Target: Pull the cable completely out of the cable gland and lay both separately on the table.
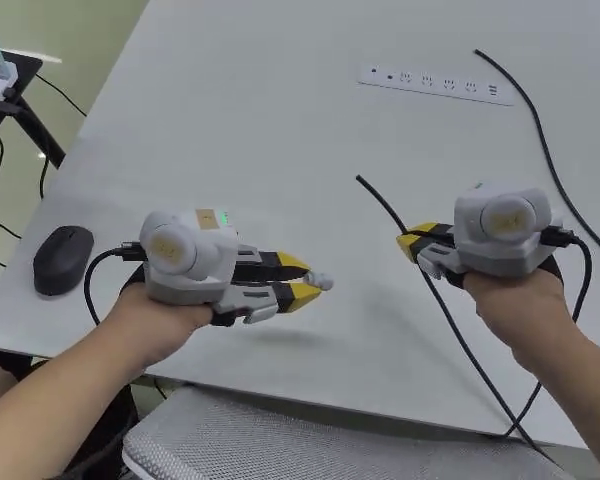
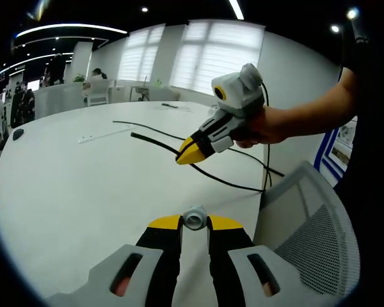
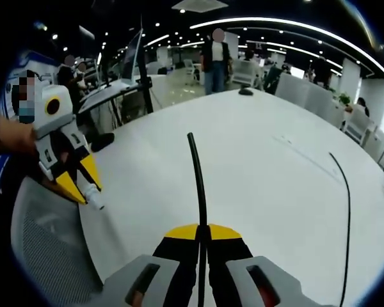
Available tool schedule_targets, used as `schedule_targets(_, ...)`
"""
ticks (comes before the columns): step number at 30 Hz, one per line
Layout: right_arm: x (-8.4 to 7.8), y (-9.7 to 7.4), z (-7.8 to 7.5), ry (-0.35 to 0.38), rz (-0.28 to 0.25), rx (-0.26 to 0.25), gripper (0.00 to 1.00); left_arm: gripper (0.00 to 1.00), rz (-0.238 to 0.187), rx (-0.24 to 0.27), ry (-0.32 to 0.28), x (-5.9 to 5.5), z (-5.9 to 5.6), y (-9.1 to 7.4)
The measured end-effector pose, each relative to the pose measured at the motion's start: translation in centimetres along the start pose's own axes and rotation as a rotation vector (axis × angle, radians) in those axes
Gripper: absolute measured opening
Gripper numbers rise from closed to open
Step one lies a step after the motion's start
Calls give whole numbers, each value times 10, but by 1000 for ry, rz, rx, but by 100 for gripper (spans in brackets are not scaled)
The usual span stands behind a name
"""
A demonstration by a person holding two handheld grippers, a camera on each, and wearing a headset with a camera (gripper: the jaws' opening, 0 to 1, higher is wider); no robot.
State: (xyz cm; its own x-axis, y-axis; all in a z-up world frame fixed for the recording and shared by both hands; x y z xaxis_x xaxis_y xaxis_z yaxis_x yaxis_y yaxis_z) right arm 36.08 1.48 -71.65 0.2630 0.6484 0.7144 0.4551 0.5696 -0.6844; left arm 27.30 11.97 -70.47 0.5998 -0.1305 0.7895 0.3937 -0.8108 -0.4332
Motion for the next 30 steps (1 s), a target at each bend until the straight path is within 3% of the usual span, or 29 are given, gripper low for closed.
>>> schedule_targets(13, 31, 42, 21, -106, 16, 38, 0, 15, 37, -41, -2, -24, 16, -7)
schedule_targets(27, 43, 82, 54, -179, 46, 111, 0, 15, 52, -36, -43, -51, 39, -23)
schedule_targets(30, 44, 95, 65, -216, 52, 150, 0, 15, 53, -33, -54, -54, 46, -25)
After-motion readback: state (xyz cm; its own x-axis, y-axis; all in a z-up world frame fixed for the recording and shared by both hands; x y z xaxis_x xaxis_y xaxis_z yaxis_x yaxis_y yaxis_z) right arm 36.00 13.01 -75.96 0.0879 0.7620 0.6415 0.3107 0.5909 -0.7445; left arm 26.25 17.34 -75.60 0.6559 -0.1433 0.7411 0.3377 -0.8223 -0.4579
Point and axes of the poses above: the centre of the closed fingertips' face, and the gripper's own axes: y roughly forward along the fingers, z roughly to its left, x roughly out of its top, the point moved 2 cm from there along -y, roughly backward along the fingers, and after that the axes turned 13 degrees about -y, right-handed, at the moved point
